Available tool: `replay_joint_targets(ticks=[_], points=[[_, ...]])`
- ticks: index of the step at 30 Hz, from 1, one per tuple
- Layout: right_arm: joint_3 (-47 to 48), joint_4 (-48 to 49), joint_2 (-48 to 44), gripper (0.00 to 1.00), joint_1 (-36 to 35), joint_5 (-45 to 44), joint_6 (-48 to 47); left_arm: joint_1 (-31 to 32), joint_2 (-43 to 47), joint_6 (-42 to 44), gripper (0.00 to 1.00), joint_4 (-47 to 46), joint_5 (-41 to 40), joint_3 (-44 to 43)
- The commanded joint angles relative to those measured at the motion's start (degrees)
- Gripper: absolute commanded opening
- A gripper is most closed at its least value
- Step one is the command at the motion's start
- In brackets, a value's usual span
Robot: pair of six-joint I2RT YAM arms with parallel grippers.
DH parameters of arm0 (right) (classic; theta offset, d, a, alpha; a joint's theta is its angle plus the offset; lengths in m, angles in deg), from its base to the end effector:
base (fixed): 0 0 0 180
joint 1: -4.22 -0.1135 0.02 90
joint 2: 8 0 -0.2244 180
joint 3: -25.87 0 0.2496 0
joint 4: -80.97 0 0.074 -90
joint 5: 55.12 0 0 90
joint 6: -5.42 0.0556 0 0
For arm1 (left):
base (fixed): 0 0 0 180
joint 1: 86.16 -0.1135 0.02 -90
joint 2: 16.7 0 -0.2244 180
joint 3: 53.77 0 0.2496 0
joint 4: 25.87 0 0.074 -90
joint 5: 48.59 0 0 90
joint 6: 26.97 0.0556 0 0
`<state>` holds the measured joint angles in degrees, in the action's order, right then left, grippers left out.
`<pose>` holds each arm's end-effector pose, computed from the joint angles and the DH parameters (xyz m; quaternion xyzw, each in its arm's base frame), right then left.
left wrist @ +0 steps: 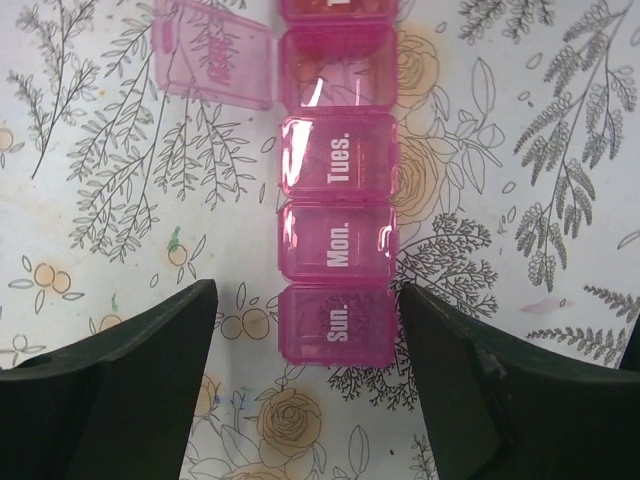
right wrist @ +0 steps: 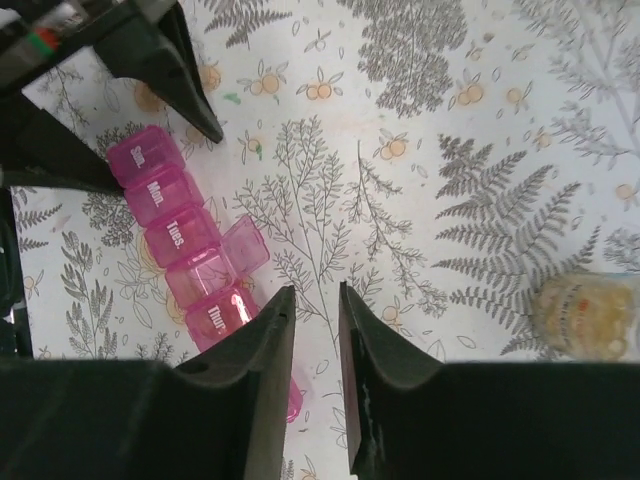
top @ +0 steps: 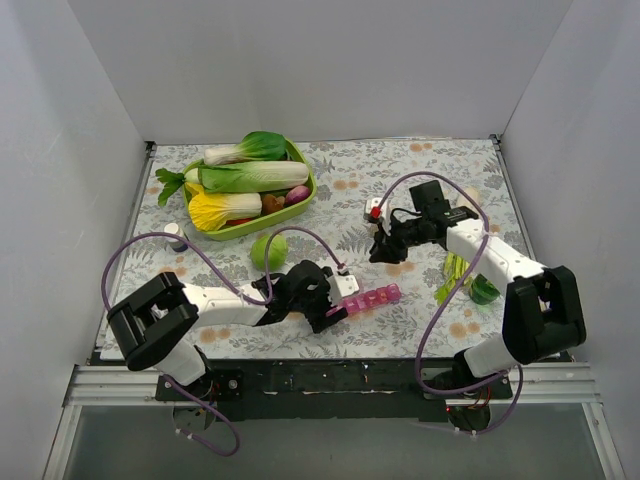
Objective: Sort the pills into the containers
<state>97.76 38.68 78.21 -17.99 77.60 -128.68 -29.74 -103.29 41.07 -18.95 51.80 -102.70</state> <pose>0.2729 0.1522 0.1798 -0.5755 0.6896 0.2917 0.3289 0.1553 -0.2521 0.0947 0.3055 0.8671 -0.3077 0.2452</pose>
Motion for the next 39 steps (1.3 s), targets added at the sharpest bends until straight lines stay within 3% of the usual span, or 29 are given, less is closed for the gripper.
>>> replay_joint_targets(ticks=[1, 5, 9, 11, 14, 16, 20, 21, 24, 33, 39], points=[[-1.2, -0.2, -5.0, 0.36, 1.9, 5.3, -1.5, 0.0, 1.9, -2.2, 0.79, 3.5, -3.0, -1.4], [-2.2, 0.3, -8.0, 0.40, 3.6, 7.3, -1.7, 0.0, 6.7, -4.6, 0.86, 4.1, -2.9, -2.3], [-5.1, 3.3, -12.9, 0.46, 5.3, 9.5, -0.5, -0.5, 19.7, -11.3, 0.90, 6.5, -4.2, -3.2], [-7.3, 7.6, -15.3, 0.53, 6.1, 10.1, 1.2, -1.7, 25.2, -16.3, 0.98, 8.5, -8.0, -3.4], [-11.6, 12.0, -19.7, 0.69, 7.3, 11.0, 3.0, -8.8, 33.0, -26.5, 0.98, 17.5, -9.4, -7.1], [-13.3, 14.5, -21.4, 0.74, 8.4, 11.4, 3.7, -17.8, 37.0, -32.3, 0.98, 25.9, -9.7, -10.8], [-12.7, 14.0, -21.5, 0.75, 9.5, 12.6, 4.1, -30.5, 40.3, -37.3, 0.98, 35.4, -17.3, -15.9], [-12.6, 13.6, -21.2, 0.75, 9.6, 12.9, 4.1, -34.6, 40.2, -38.1, 0.98, 38.3, -21.3, -16.7], [-12.5, 13.4, -20.9, 0.75, 9.7, 13.4, 4.2, -43.6, 38.5, -39.0, 0.98, 39.9, -23.3, -18.8], [-12.7, 13.2, -21.3, 0.75, 10.0, 13.8, 4.2, -72.9, 25.7, -40.6, 0.98, 31.1, -11.1, -20.0], [-12.9, 13.2, -22.0, 0.75, 10.3, 14.1, 4.2, -75.4, 12.9, -40.3, 0.98, 27.6, -12.3, -22.5]])
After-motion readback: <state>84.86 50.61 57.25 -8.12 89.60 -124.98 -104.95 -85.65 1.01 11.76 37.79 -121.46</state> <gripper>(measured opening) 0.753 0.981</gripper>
